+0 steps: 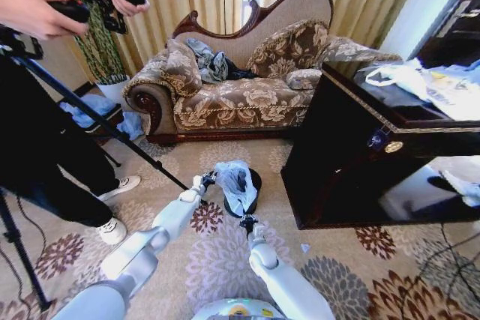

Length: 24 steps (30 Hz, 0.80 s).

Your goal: Place a garbage bag over the trash bin.

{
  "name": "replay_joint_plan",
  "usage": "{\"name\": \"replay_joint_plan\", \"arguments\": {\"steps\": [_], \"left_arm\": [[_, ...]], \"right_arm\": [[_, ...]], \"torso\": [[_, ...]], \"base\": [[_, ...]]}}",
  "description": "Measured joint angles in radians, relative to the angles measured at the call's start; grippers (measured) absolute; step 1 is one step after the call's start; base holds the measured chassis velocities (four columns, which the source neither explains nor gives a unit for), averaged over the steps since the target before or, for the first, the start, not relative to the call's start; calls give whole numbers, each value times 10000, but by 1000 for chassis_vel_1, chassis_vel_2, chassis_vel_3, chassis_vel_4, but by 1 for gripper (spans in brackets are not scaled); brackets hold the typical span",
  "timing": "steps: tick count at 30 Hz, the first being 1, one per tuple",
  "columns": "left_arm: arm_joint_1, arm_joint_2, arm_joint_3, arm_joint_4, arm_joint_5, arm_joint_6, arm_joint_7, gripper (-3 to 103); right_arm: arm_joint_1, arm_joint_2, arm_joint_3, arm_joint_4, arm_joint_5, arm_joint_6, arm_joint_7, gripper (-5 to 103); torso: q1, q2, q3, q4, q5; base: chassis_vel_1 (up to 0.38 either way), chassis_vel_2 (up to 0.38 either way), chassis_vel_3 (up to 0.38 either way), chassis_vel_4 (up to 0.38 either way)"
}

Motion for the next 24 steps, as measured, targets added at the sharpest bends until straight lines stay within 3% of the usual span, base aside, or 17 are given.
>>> {"name": "replay_joint_plan", "arguments": {"steps": [14, 24], "left_arm": [[1, -175, -1, 137, -111, 92, 0, 26], [64, -247, -9, 199, -243, 255, 0, 28]], "right_arm": [[423, -337, 152, -770, -1361, 293, 154, 0], [716, -372, 161, -1526, -1720, 356, 5, 0]], "torso": [[0, 0, 0, -1, 0], [0, 0, 0, 0, 0]], "base": [[0, 0, 0, 0], [0, 0, 0, 0]]}}
